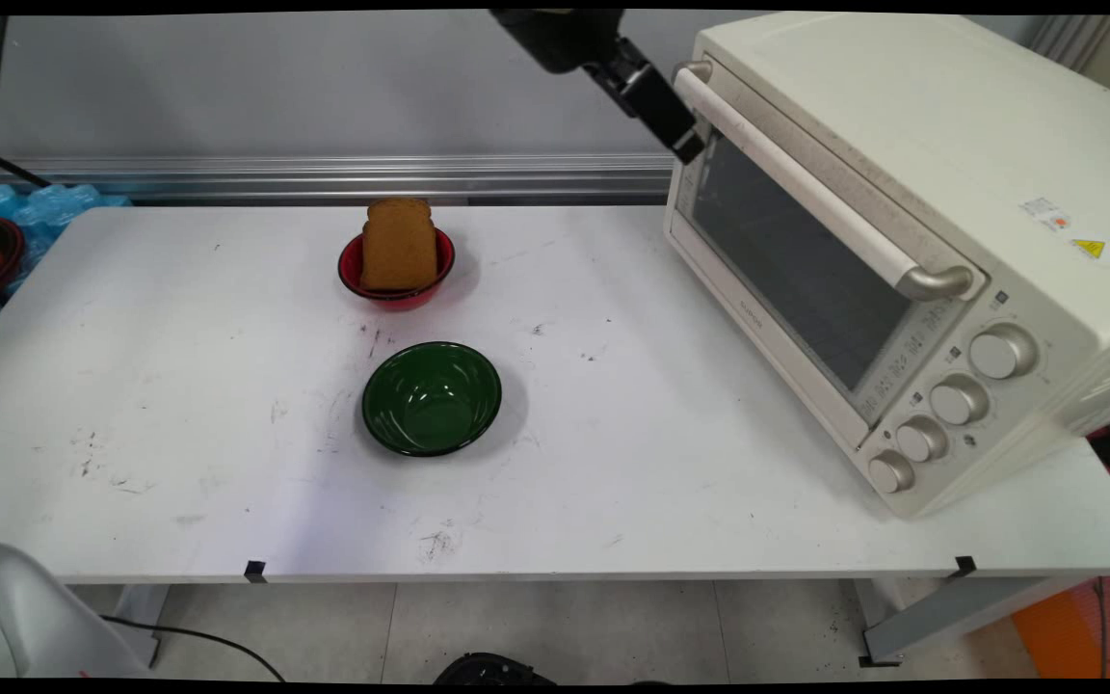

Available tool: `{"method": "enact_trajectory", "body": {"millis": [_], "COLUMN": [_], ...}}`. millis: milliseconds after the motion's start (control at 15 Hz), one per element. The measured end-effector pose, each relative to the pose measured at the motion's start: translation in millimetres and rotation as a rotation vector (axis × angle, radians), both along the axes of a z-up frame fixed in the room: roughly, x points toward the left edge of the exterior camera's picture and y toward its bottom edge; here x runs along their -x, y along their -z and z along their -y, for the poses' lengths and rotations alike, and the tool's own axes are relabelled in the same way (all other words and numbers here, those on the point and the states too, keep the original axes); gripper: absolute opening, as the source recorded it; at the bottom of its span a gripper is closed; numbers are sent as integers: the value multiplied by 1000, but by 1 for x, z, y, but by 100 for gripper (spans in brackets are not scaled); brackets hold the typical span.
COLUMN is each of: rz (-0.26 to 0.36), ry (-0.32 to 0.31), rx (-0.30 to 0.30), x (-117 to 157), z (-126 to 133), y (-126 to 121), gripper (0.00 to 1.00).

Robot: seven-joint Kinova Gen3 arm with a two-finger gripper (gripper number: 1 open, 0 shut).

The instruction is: Open the oven

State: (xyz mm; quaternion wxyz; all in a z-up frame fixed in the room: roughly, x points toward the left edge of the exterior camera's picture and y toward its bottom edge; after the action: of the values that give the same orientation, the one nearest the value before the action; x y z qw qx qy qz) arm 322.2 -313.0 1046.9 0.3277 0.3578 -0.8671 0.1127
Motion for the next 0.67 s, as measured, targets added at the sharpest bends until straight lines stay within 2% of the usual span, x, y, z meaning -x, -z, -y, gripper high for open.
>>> {"method": "enact_trajectory", "body": {"millis": [667], "rz": [51], "ry": [13], "rx": [16], "x": [59], "z": [17], "y": [-10], "gripper": [100]}}
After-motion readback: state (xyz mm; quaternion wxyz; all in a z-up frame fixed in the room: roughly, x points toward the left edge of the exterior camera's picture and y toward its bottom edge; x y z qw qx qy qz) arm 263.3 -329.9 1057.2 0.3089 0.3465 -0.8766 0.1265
